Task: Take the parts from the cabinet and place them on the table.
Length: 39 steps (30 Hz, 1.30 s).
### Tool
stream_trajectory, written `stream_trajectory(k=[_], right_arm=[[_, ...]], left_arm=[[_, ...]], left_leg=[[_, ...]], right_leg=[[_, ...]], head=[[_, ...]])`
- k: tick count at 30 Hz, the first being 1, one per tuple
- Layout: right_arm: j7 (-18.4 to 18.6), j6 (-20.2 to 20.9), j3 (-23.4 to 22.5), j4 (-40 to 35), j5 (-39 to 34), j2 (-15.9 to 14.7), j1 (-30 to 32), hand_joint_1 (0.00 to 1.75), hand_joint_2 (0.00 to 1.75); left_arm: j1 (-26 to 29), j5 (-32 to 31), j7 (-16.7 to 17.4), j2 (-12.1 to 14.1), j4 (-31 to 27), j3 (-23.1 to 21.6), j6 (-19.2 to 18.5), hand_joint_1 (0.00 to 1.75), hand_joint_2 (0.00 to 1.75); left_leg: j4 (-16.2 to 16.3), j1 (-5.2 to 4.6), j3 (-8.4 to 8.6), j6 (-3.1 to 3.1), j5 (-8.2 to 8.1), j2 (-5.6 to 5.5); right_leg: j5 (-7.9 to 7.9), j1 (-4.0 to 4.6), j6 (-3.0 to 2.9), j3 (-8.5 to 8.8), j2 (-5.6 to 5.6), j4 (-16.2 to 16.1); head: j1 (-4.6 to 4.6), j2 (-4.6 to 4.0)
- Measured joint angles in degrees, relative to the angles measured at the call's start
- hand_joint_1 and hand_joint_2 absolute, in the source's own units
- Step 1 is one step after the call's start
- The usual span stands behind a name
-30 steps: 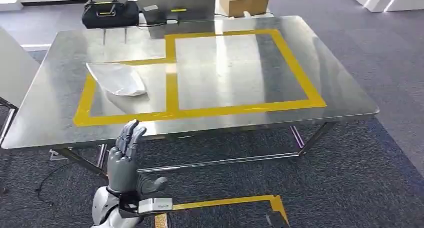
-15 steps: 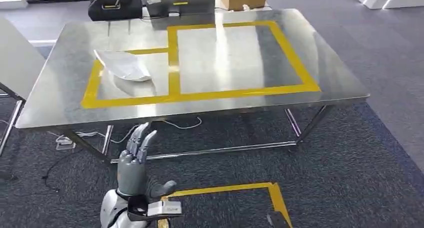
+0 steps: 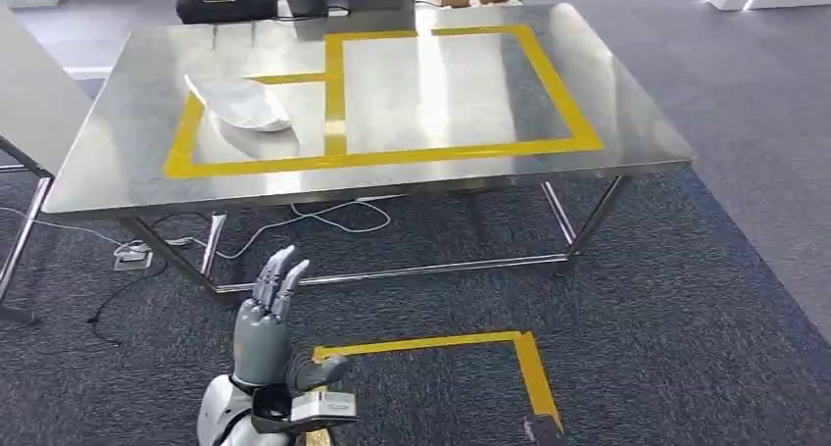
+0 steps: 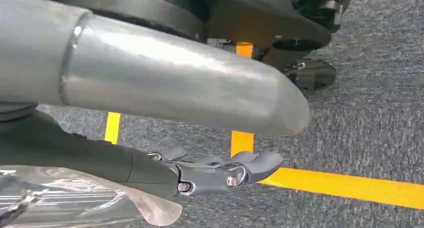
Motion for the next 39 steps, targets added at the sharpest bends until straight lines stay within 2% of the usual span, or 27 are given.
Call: stream_trajectory(k=[2, 3, 4, 6, 7, 8, 9, 10, 11, 12, 13, 14, 15, 17, 18, 20, 22, 23, 25, 27, 28, 29, 33, 35, 37, 38, 39], right_arm=[[0.0, 0.0, -0.2, 0.0, 0.0, 0.0, 0.1, 0.0, 0.0], [0.1, 0.0, -0.4, 0.0, -0.1, 0.0, 0.1, 0.0, 0.0], [0.1, 0.1, -0.6, 0.0, -0.1, 0.0, 0.1, 0.0, 0.0], [0.1, 0.1, -0.9, 0.0, -0.2, 0.0, 0.2, 0.0, 0.0], [0.1, 0.1, -0.9, 0.0, -0.2, 0.0, 0.2, 0.0, 0.0], [0.1, 0.2, -1.1, 0.0, -0.3, 0.0, 0.2, 0.0, 0.0], [0.1, 0.2, -1.4, 0.0, -0.3, -0.1, 0.2, 0.0, 0.0], [0.1, 0.2, -1.5, 0.0, -0.4, -0.1, 0.2, 0.0, 0.0], [0.1, 0.2, -1.5, 0.0, -0.4, -0.1, 0.2, 0.0, 0.0], [0.2, 0.2, -1.7, 0.0, -0.4, -0.1, 0.2, 0.0, 0.0], [0.3, 0.2, -1.8, 0.0, -0.5, -0.1, 0.1, 0.0, 0.0], [0.4, 0.2, -1.9, 0.0, -0.5, -0.1, -0.1, 0.0, 0.0], [0.6, 0.3, -2.1, 0.0, -0.7, -0.1, -0.1, 0.0, 0.0], [0.8, 0.4, -2.4, 0.0, -1.0, -0.1, 0.1, 0.0, 0.0], [0.9, 0.4, -2.6, 0.0, -1.2, -0.1, 0.4, 0.0, 0.0], [1.4, 0.5, -3.0, 0.0, -1.0, -0.1, 0.4, 0.0, 0.0], [2.5, 0.5, -3.1, 0.0, -0.2, -0.1, 0.4, 0.0, 0.0], [2.8, 0.5, -3.1, 0.0, 0.3, -0.1, 0.4, 0.0, 0.0], [2.9, 0.4, -3.1, 0.0, 0.6, -0.1, 0.5, 0.0, 0.0], [2.7, 0.0, -3.2, 0.0, 0.9, -0.1, 0.6, 0.0, 0.0], [2.9, -0.2, -3.2, 0.0, 1.0, 0.0, 0.6, 0.0, 0.0], [3.2, -0.3, -3.2, 0.0, 0.7, 0.2, 0.6, 0.0, 0.0], [3.5, -0.4, -3.7, 0.0, -0.4, 0.2, 0.3, 0.0, 0.0], [3.6, -0.3, -3.9, 0.0, -0.5, 0.2, 0.2, 0.0, 0.0], [3.5, -0.1, -4.2, 0.0, -1.1, 0.2, 0.1, 0.0, 0.0], [3.4, -0.1, -4.3, 0.0, -1.2, 0.2, 0.2, 0.0, 0.0], [3.4, -0.1, -4.4, 0.0, -1.3, 0.2, 0.2, 0.0, 0.0]], left_arm=[[0.2, 0.2, -0.2, -0.1, 1.3, 0.2, 0.0, 0.0, 0.0], [0.2, 0.4, -0.2, -0.2, 2.0, 0.3, 0.0, 0.0, 0.0], [0.1, 0.5, -0.2, -0.3, 2.8, 0.5, -0.1, 0.0, 0.0], [0.3, 0.4, 0.5, -0.3, 4.1, 1.3, -0.1, 0.0, 0.0], [0.4, 0.6, 0.7, -0.3, 4.9, 1.7, -0.1, 0.0, 0.0], [0.7, 1.2, 0.5, -0.4, 5.9, 2.5, -0.1, 0.0, 0.0], [1.3, 1.6, 0.3, -0.4, 7.2, 3.5, -0.1, 0.0, 0.0], [1.7, 1.6, 0.2, -0.5, 8.1, 4.5, -0.1, 0.0, 0.0], [1.9, 1.5, 0.2, -0.7, 8.6, 5.1, -0.1, 0.0, 0.0], [2.0, 1.3, 0.2, -0.9, 9.9, 6.6, -0.1, 0.0, 0.0], [2.0, 1.2, 0.2, -1.1, 10.8, 8.1, -0.1, 0.0, 0.0], [2.0, 2.0, 0.2, -1.2, 12.5, 10.7, -0.1, 0.0, 0.0], [1.7, 3.1, 0.2, -1.2, 14.3, 13.5, 0.0, 0.0, 0.0], [0.9, 6.1, 1.0, -0.9, 18.7, 18.7, 0.1, 0.0, 0.0], [0.3, 5.7, 1.6, -0.3, 20.9, 20.8, 0.1, 0.0, 0.0], [-0.5, 2.7, 3.8, 0.9, 27.1, 25.9, 0.0, 0.0, 0.0], [-1.6, 1.4, 6.3, 1.7, 32.4, 30.8, 0.0, 0.0, 0.0], [-2.2, 1.0, 8.3, 2.2, 35.5, 33.1, 0.0, 0.0, 0.0], [-3.0, 1.0, 11.6, 3.0, 41.2, 36.7, -0.3, 0.0, 0.0], [-3.1, 1.3, 15.4, 3.7, 45.7, 39.9, -1.2, 0.0, 0.0], [-3.1, 2.3, 18.0, 4.0, 47.7, 41.4, -2.6, 0.0, 0.0], [-3.1, 3.5, 20.1, 4.4, 49.2, 42.8, -4.1, 0.0, 0.0], [-2.8, 3.5, 26.7, 4.5, 53.9, 47.0, -5.6, 0.0, 0.0], [-2.9, 1.6, 32.0, 4.6, 55.4, 47.5, -5.6, 0.0, 0.0], [-2.9, -1.5, 39.0, 4.5, 56.6, 47.3, -7.4, 0.0, 0.0], [-2.7, -3.3, 42.1, 4.4, 57.0, 47.0, -8.4, 0.0, 0.0], [-2.5, -4.5, 43.6, 4.2, 57.3, 46.8, -9.2, 0.0, 0.0]], left_leg=[[-0.6, 0.03, -0.8, 0.43, 1.4, 0.08], [-0.8, 0.31, -1.24, 0.65, 2.19, 0.48], [-0.8, 0.39, -2.28, 1.19, 2.86, 0.43], [-0.6, 0.32, -4.05, 1.3, 4.2, 0.46], [-0.6, 0.29, -5.05, 1.26, 4.95, 0.55], [-0.5, 0.29, -6.12, 1.18, 5.71, 0.66], [-0.3, 0.31, -7.11, 0.99, 6.57, 0.77], [-0.1, 0.39, -8.17, 0.81, 7.13, 0.85], [0.2, 0.46, -8.89, 0.65, 7.52, 0.87], [1.1, 0.66, -10.28, 0.23, 8.1, 0.81], [1.8, 0.34, -10.99, -0.1, 8.34, 0.68], [2.4, 0.2, -11.4, -0.44, 8.72, 0.71], [2.4, 0.18, -11.51, -0.71, 9.3, 0.76], [2.2, 0.37, -11.82, -1.08, 10.03, 0.75], [2.4, 0.58, -12.11, -1.43, 9.65, 0.72], [6.3, 0.79, -13.11, -2.28, 3.51, 0.56], [14.7, 0.84, -14.85, -2.74, -2.43, 0.55], [18.5, 0.87, -15.43, -2.79, -3.45, 0.56], [19.7, 0.85, -14.28, -2.51, -1.23, 0.54], [11.6, 0.69, -8.5, -1.52, 2.42, 0.46], [4.9, 0.44, -4.48, -0.63, 3.57, 0.35], [2.0, 0.28, -2.39, 0.09, 2.41, 0.39], [0.0, 0.11, -2.56, 0.2, 2.62, 0.53], [-0.8, 0.6, -2.65, 0.76, 3.48, 1.03], [-0.6, 0.41, -3.3, 1.07, 3.68, 1.58], [-0.5, 0.33, -3.58, 1.13, 3.76, 2.04], [-0.3, 0.28, -3.82, 1.15, 3.84, 2.47]], right_leg=[[0.94, 0.03, 0.86, -0.3, -0.05, -0.2], [-0.84, -0.23, 0.94, -0.7, 0.39, 0.5], [-4.69, -0.25, 1.19, -2.04, 0.52, 3.0], [-11.26, -0.36, 1.51, -3.92, 0.57, 10.9], [-12.98, -0.36, 1.67, -4.57, 0.56, 14.8], [-12.76, -0.36, 1.84, -4.57, 0.58, 17.4], [-10.31, -0.41, 1.95, -3.54, 0.57, 17.9], [-7.49, -0.47, 2.06, -1.7, 0.56, 16.5], [-5.73, -0.52, 2.11, 0.08, 0.55, 14.5], [-4.49, -0.75, 2.28, 4.99, 0.57, 8.0], [-6.81, -0.84, 2.54, 8.83, 0.71, 2.3], [-8.69, -0.62, 1.74, 11.55, 1.08, -1.8], [-9.18, -0.63, 0.99, 10.52, 1.23, -1.8], [-8.76, -0.47, 0.14, 9.87, 1.14, -1.5], [-8.33, -0.59, -0.63, 9.45, 0.76, -1.5], [-7.2, -0.55, -1.6, 8.13, 0.61, -1.5], [-6.0, -0.43, -1.86, 6.73, 0.58, -1.4], [-5.5, -0.36, -1.84, 6.62, 0.57, -1.3], [-4.72, -0.19, -1.84, 5.42, 0.5, -1.1], [-4.17, 0.16, -1.78, 4.89, 0.61, -1.0], [-4.08, 0.29, -1.73, 4.92, 0.59, -1.0], [-3.96, 0.63, -1.51, 4.69, 0.49, -0.8], [-3.1, 0.44, -0.18, 4.14, 0.43, -0.9], [-5.86, 0.4, 0.4, 2.35, 0.57, 1.8], [-10.46, 0.03, 0.78, -1.52, 0.66, 10.8], [-11.98, -0.02, 1.01, -3.32, 0.65, 14.9], [-12.22, -0.02, 1.13, -4.16, 0.63, 17.0]], head=[[0.04, 0.0], [-0.13, 0.0], [0.31, 0.0], [0.5, 0.0], [0.53, 0.0], [0.61, 0.0], [0.61, 0.0], [0.59, 0.0], [0.57, 0.0], [0.61, 0.0], [0.77, 0.0], [0.9, 0.0], [0.77, 0.0], [0.79, 0.0], [0.77, 0.0], [0.57, 0.0], [0.48, 0.0], [0.5, 0.0], [0.48, 0.0], [0.5, 0.0], [0.48, 0.0], [0.66, 0.0], [0.57, 0.0], [0.87, 0.0], [0.94, 0.0], [0.98, 0.0], [0.96, 0.0]])
